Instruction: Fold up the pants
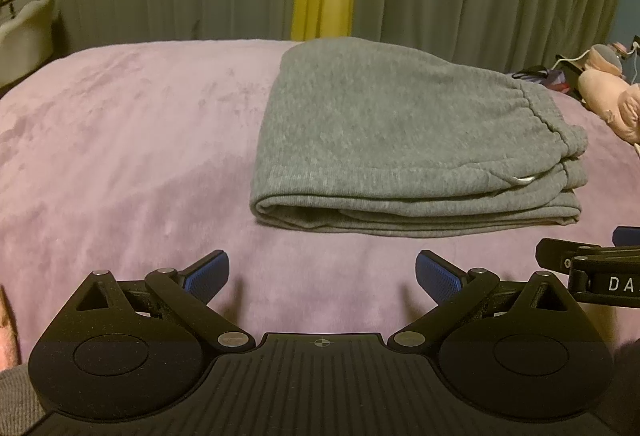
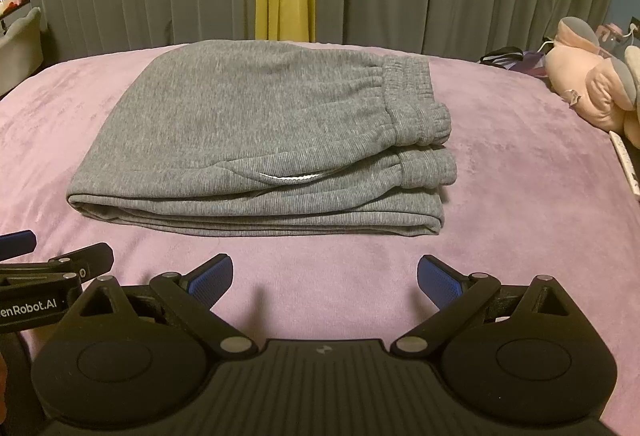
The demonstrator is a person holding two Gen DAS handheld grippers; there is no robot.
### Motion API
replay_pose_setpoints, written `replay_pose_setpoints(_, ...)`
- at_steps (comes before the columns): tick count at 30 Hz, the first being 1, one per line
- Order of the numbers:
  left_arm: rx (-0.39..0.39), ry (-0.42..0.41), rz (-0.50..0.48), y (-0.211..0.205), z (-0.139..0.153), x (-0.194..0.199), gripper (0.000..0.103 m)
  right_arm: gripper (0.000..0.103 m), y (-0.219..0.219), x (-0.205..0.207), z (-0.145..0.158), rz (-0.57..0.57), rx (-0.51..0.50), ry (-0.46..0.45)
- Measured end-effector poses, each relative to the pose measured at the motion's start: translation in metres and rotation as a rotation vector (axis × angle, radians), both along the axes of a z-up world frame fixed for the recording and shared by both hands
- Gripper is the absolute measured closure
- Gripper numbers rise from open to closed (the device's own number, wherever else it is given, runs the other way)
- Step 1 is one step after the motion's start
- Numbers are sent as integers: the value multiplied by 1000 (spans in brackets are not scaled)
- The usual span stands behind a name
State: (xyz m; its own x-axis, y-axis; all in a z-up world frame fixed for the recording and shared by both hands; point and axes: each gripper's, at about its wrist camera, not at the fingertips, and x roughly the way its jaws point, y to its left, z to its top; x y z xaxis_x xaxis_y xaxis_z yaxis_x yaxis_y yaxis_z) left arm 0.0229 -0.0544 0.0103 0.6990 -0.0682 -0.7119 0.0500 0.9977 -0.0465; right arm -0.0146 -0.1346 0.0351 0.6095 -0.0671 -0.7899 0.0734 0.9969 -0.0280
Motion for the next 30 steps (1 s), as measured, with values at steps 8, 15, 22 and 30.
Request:
replay_pose_setpoints(8,1,-1,1,0,0,0,1,4,-1,0,1,1,-3,-3)
replay_pose_setpoints(15,0,-1,2,0,0,0,1,4,0,0,1,5,-5,-4)
replay_pose_setpoints(22,0,-2,1,0,0,0,1,4,0,0,0,6,-4,-3)
replay_pose_setpoints(30,0,-2,1,0,0,0,1,4,0,0,0,5,-5,-4)
